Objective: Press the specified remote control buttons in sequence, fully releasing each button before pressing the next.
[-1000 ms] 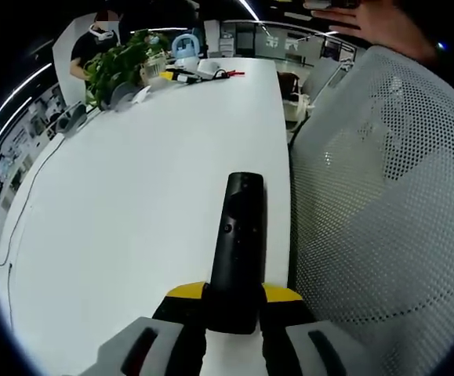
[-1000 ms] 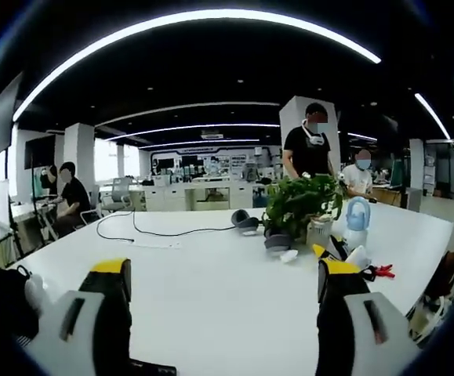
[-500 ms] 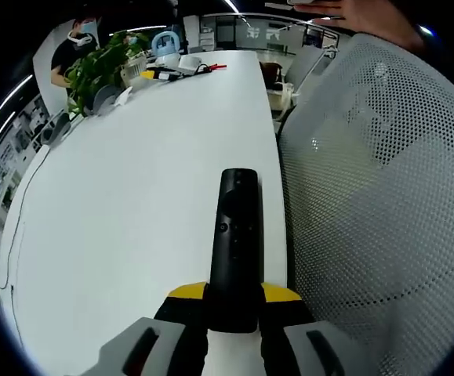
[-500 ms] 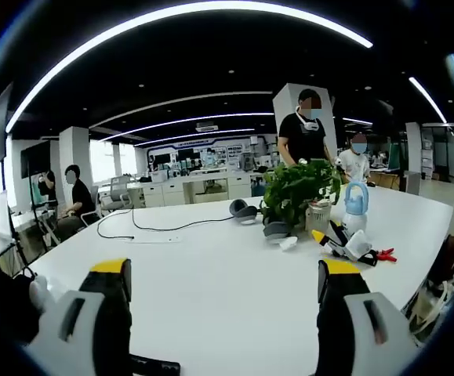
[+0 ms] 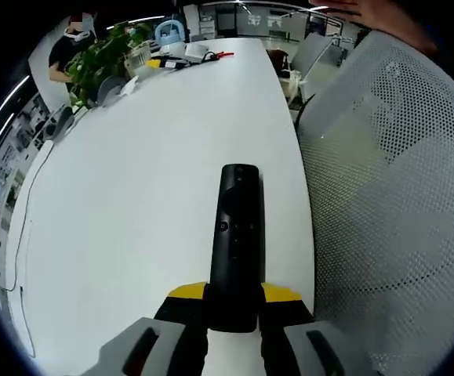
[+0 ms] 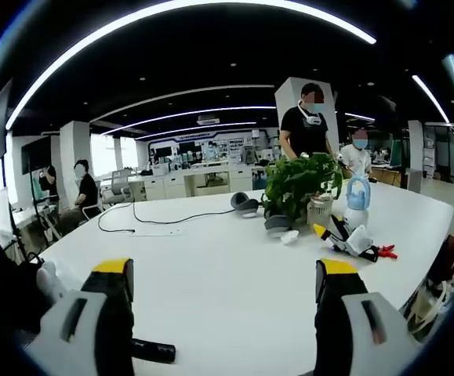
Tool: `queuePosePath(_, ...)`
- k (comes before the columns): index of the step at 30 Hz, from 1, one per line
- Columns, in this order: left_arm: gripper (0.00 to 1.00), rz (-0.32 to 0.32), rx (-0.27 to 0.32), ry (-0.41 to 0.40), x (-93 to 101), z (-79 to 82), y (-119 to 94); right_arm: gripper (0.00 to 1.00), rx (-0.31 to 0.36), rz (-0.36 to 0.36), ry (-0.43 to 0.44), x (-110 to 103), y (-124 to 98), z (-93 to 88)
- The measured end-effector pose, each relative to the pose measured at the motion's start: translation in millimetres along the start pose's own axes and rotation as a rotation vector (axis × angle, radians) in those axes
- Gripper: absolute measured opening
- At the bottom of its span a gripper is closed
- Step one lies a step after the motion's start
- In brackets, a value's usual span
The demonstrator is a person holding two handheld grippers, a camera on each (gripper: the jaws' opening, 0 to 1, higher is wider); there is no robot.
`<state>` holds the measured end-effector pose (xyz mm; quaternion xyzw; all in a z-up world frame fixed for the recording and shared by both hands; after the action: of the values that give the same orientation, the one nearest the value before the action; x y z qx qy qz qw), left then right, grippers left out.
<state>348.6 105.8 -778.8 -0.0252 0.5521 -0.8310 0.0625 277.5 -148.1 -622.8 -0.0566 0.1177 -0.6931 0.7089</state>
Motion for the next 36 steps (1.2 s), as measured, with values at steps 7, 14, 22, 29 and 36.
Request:
queuePosePath(7,0.23,0.023,-0.023,0.004,-20.2,3.3,-2.5,0.98,-0.020,0.005,-0.012,-1.7,0.5,-2.0)
queuePosePath(14,0.23,0.018,-0.055,0.019,-39.3,7.2,-2.8,0.96,-0.029,0.006,-0.017,-0.6,0.8,-3.5)
queuePosePath(22,0.23,0.061,-0.054,0.012,-63.9,14.7,-6.4,0.95,-0.041,0.000,-0.018,1.8,1.2,-4.8)
queuePosePath(29,0.23,0.086,-0.059,0.041,-83.6,16.9,-6.5,0.93,-0.047,-0.001,-0.020,2.7,2.0,-5.5)
queuePosePath(36,0.23,0.109,-0.072,0.022,-105.1,19.4,-8.0,0.91,-0.059,-0.002,-0.020,3.5,3.4,-6.9)
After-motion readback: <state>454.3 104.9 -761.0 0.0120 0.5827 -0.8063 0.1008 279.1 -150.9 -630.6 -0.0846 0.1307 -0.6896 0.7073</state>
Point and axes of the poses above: the point that each gripper's makers call its tool centre point, and the gripper's own axes: y roughly forward along the fingers, x roughly to its right, z roughly out of its top, the point moved 9 cm from there along -y, roughly backward along the fingers, and after that the axes turned 2 degrees about -x, right-handed, at the moved point
